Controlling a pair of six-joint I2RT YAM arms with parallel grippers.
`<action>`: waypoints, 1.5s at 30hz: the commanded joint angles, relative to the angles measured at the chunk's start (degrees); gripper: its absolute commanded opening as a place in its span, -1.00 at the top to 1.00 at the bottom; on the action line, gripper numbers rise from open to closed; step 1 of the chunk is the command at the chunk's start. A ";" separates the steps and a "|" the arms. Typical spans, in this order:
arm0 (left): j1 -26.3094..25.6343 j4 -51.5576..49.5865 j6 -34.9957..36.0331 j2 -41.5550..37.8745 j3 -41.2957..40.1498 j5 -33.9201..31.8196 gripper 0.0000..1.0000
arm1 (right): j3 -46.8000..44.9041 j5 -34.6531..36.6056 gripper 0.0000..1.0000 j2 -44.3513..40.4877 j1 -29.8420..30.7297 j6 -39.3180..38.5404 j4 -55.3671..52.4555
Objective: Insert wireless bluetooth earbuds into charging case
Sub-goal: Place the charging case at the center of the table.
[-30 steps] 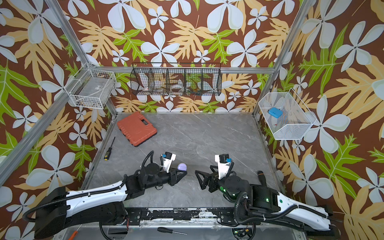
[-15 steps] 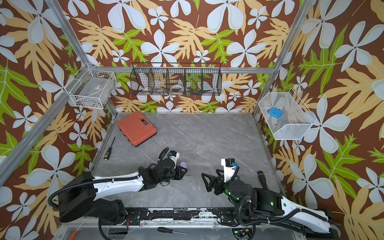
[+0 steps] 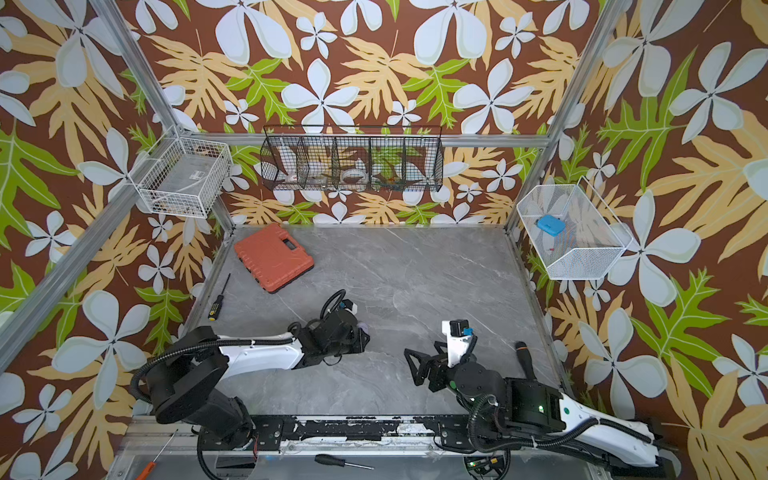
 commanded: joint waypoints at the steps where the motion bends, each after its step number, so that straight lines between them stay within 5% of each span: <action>1: 0.48 -0.78 0.92 0.94 0.75 1.25 1.00 | -0.39 0.41 -0.93 0.75 0.02 -0.08 1.70; 25: 2.28 -12.11 -1.87 7.38 8.10 10.14 0.96 | -1.09 -2.11 -0.93 2.89 0.01 -0.35 4.83; 45: 3.09 -15.79 -1.61 9.51 9.20 9.37 0.48 | -1.07 -3.35 -0.93 2.96 -0.01 -0.58 5.28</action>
